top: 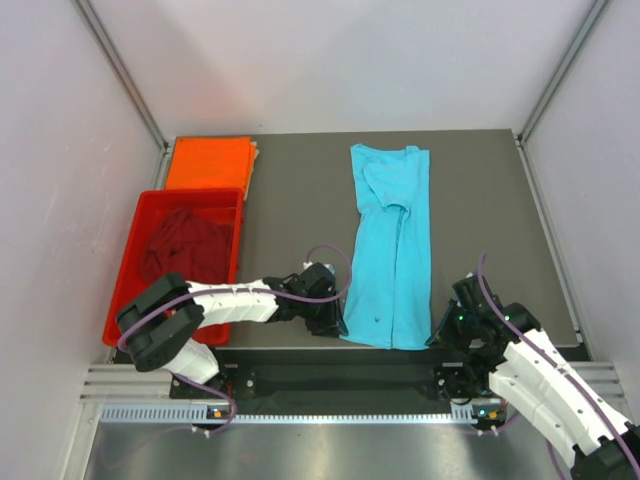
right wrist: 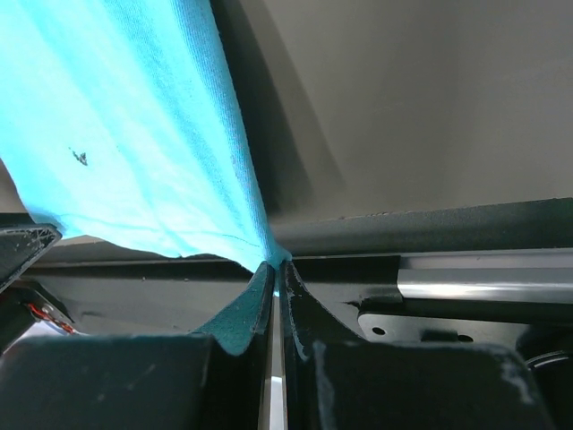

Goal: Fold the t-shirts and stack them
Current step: Fold the tshirt

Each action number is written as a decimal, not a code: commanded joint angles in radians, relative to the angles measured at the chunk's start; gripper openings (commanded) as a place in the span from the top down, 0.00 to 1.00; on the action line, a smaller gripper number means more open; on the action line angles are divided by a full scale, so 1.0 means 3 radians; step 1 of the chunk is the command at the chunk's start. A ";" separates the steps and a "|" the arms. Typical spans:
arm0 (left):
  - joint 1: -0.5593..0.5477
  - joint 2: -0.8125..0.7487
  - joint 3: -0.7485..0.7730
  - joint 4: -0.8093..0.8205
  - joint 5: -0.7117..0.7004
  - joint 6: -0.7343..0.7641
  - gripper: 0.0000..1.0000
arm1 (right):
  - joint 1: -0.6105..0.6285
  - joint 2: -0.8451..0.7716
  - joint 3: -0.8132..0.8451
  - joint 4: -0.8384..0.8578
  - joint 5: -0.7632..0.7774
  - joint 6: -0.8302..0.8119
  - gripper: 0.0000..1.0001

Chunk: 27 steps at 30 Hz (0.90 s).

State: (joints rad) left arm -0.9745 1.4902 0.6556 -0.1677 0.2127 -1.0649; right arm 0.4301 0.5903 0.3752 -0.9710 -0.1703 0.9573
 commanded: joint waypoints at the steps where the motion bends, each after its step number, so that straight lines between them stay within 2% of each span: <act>1: -0.0009 0.0100 -0.0068 0.0221 0.0027 -0.0086 0.64 | 0.0054 -0.0004 0.0069 0.0021 0.0000 -0.0051 1.00; 4: -0.0014 0.0115 -0.0094 0.0272 0.0043 -0.0132 0.83 | 0.0054 -0.0025 0.0064 0.0016 0.0005 -0.0046 1.00; 5: -0.0019 0.0115 -0.0089 0.0273 0.0053 -0.0147 1.00 | 0.0059 -0.0030 0.0069 0.0010 0.0005 -0.0046 1.00; 15: -0.0305 0.0018 -0.0089 0.0216 0.0053 -0.0617 1.00 | 0.0059 -0.0081 0.0171 -0.0204 0.0097 -0.0077 1.00; 27: -0.0336 -0.0013 0.0003 0.0139 0.0022 -0.0597 1.00 | 0.0059 -0.0183 0.0202 -0.0245 0.0113 -0.0072 1.00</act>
State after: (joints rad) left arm -1.0687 1.5139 0.6369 -0.1276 0.2188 -1.2377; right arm 0.4301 0.5457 0.3763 -1.0252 -0.1520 0.9432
